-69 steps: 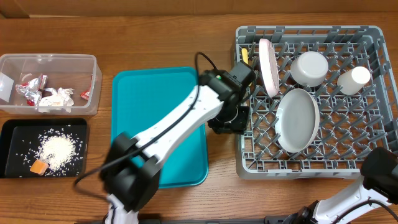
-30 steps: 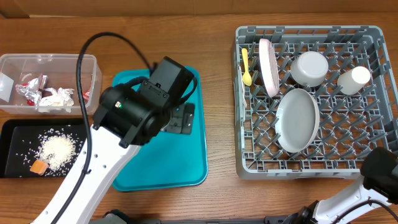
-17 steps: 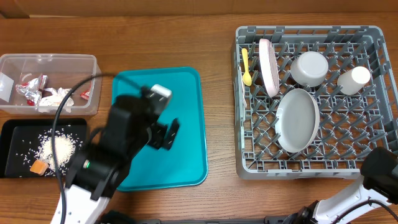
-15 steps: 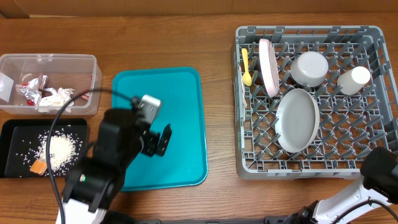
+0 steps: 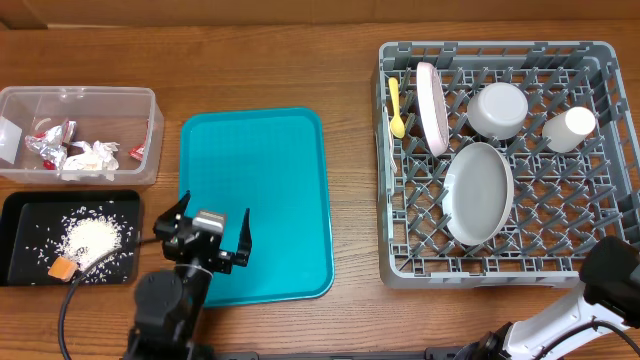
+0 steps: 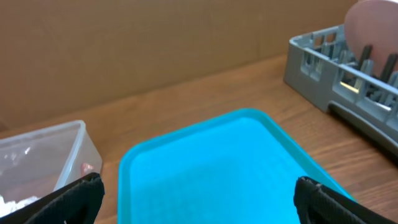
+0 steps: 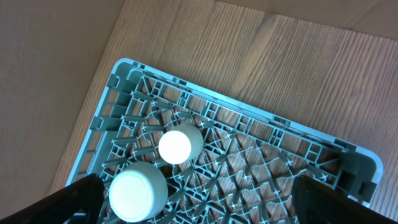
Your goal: Sort waste into correct bins and load items into the dishwasher rack
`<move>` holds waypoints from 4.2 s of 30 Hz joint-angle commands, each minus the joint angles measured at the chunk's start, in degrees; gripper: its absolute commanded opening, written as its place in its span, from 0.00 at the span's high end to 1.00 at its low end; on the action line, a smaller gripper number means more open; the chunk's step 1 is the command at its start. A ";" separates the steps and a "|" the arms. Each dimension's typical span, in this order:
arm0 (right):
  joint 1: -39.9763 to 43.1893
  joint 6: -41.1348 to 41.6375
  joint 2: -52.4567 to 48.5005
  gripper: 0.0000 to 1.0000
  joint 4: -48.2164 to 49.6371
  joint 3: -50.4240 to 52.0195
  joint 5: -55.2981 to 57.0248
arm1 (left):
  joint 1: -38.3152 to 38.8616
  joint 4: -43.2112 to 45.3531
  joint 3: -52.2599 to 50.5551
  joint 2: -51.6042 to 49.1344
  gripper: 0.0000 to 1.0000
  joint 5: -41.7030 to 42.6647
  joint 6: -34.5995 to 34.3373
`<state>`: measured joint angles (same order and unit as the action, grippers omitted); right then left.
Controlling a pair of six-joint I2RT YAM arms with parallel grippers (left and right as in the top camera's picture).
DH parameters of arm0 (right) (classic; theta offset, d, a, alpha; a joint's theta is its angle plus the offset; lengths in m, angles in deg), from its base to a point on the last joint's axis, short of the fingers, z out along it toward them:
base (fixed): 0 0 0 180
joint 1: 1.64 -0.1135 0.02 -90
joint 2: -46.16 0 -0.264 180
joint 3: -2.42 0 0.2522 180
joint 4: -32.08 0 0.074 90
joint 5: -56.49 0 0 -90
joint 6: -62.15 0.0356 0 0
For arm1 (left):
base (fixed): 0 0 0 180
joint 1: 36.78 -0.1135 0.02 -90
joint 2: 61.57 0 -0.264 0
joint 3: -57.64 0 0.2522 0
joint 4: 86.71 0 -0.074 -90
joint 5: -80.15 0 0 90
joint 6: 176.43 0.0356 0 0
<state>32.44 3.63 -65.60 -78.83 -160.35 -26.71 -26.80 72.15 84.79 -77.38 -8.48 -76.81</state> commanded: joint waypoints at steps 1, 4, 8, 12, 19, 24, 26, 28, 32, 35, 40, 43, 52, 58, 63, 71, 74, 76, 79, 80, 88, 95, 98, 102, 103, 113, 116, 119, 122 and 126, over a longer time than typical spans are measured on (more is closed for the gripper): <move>0.07 0.28 0.42 0.00 0.15 -0.09 0.46 | -1.81 3.82 -4.66 4.46 0.00 0.61 1.33; 0.07 0.28 0.42 0.00 0.15 -0.09 0.46 | -3.28 7.30 -8.31 7.37 0.00 0.59 1.38; 0.07 0.28 0.42 0.00 0.15 -0.09 0.46 | -5.14 9.70 -12.28 11.26 0.00 0.61 1.81; 0.07 0.28 0.42 0.00 0.15 -0.09 0.46 | -6.25 6.58 -13.11 14.03 0.00 0.83 1.75; 0.07 0.28 0.42 0.00 0.15 -0.09 0.46 | -7.96 3.10 -13.11 15.65 0.00 1.05 1.73; 0.07 0.28 0.42 0.00 0.15 -0.09 0.46 | -8.17 3.10 -13.11 15.56 0.00 1.03 1.75; 0.07 0.28 0.42 0.00 0.15 -0.09 0.46 | -8.17 3.10 -13.11 15.56 0.00 1.03 1.75; 0.07 0.28 0.42 0.00 0.15 -0.09 0.46 | -8.17 3.10 -13.11 15.56 0.00 1.03 1.75; 0.07 0.28 0.42 0.00 0.15 -0.09 0.46 | -8.17 3.10 -13.11 15.56 0.00 1.03 1.75; 0.07 0.28 0.39 0.00 0.15 -0.09 0.46 | -8.17 3.10 -13.11 15.56 0.00 1.03 1.75; 0.07 0.28 0.42 0.00 0.15 -0.09 0.46 | -8.17 3.10 -13.11 15.56 0.00 1.03 1.75; 0.07 0.28 0.42 0.00 0.15 -0.09 0.46 | -8.17 3.10 -13.11 15.56 0.00 1.03 1.75; -0.37 0.28 1.11 0.00 0.15 -0.09 0.46 | -8.17 3.10 -13.11 15.56 0.00 1.03 1.75; -2.82 0.28 10.49 0.00 0.17 -0.09 0.46 | -8.17 3.10 -13.11 15.56 0.00 1.03 1.75; -8.96 0.28 22.49 0.00 0.15 -0.09 0.46 | -8.17 3.10 -13.11 15.56 0.00 1.03 1.75; -17.42 0.28 36.13 0.00 0.13 0.15 0.46 | -8.17 3.10 -13.11 15.56 0.00 1.03 1.75; -17.42 0.28 39.85 0.00 0.13 2.29 0.48 | -8.17 3.10 -13.11 15.56 0.00 1.03 1.75; -17.44 0.28 42.51 0.00 0.11 5.25 0.48 | -8.17 3.10 -13.11 15.56 0.00 1.03 1.75; -17.44 0.28 45.57 0.00 0.11 9.73 0.48 | -8.17 3.10 -13.11 15.56 0.00 1.03 1.75; -17.44 -0.55 47.17 0.00 0.11 12.44 1.64 | -8.17 3.10 -13.11 15.56 0.00 1.03 1.75; -20.52 -2.97 52.83 0.00 0.11 21.16 -1.07 | -8.17 3.10 -13.11 15.56 0.00 1.03 1.75; -24.44 1.51 60.63 0.00 6.67 34.16 -2.58 | -8.17 3.10 -13.11 15.56 0.00 1.03 1.75; -25.79 1.53 66.18 0.00 14.16 45.86 -2.62 | -8.17 3.10 -13.11 15.56 0.00 1.03 1.75; -28.17 1.53 77.33 0.00 28.65 68.24 -4.42 | -8.17 3.10 -13.11 15.56 0.00 1.03 1.75; -28.72 1.53 79.56 0.00 31.93 72.70 -4.94 | -8.17 3.10 -13.11 15.56 0.00 1.03 1.75; -33.53 1.33 100.98 0.00 68.43 116.93 -13.73 | -8.17 3.10 -13.11 15.56 0.00 1.03 1.75; -34.80 1.09 104.96 0.00 77.20 125.90 -14.69 | -8.17 3.10 -13.11 15.56 0.00 1.03 1.73; -34.88 1.07 108.17 0.00 82.90 132.89 -15.28 | -8.17 3.10 -13.11 15.56 0.00 1.03 1.75; -34.60 -1.57 111.12 0.00 86.27 137.87 -15.28 | -8.17 3.10 -13.11 15.56 0.00 1.03 1.75; -34.62 -6.71 111.60 0.00 88.41 141.39 -13.86 | -8.17 3.10 -13.11 15.56 0.00 1.03 1.75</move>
<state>-2.11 1.62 45.17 8.62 -20.51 -41.09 -34.59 75.23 71.91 -62.43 -8.29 -75.71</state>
